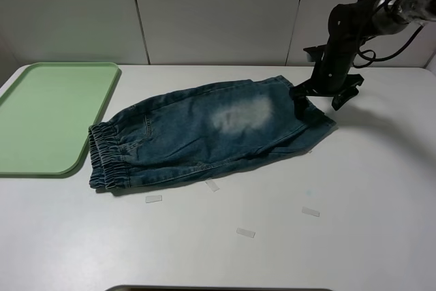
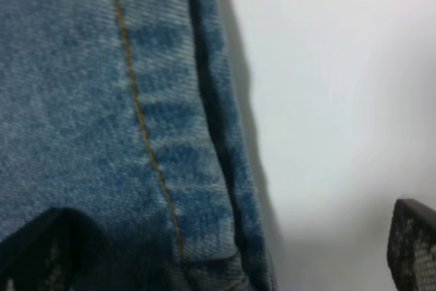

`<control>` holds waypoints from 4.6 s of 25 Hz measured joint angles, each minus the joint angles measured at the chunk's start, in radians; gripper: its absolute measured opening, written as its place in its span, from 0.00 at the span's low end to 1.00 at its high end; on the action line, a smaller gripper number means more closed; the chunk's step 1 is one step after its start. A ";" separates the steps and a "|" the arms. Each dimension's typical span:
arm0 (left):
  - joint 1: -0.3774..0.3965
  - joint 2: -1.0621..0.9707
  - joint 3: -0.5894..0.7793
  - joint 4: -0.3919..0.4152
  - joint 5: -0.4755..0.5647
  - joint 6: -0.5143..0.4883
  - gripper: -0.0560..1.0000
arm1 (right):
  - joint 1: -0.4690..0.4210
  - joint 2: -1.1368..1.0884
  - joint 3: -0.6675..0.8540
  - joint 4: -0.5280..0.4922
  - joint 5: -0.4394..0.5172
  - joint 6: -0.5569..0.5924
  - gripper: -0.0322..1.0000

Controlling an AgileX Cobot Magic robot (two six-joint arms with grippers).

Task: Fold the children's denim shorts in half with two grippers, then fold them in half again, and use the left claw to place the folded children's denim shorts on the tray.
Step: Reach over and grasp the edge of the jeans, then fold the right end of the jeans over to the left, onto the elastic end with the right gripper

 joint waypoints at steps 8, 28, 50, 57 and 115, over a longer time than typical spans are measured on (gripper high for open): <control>0.000 0.000 0.000 0.000 0.000 0.000 0.95 | -0.010 0.023 -0.013 0.076 0.020 -0.084 0.70; 0.000 0.000 0.000 0.000 0.000 0.000 0.95 | 0.001 0.030 -0.034 0.142 0.056 -0.130 0.04; 0.000 0.000 0.000 0.000 0.000 0.001 0.95 | 0.002 -0.240 -0.158 -0.237 0.295 -0.062 0.04; 0.000 0.000 0.000 0.000 0.000 0.001 0.95 | 0.002 -0.326 -0.158 -0.356 0.317 -0.044 0.04; 0.000 0.000 0.000 0.000 0.000 0.001 0.95 | 0.567 -0.261 0.027 -0.085 0.338 0.139 0.67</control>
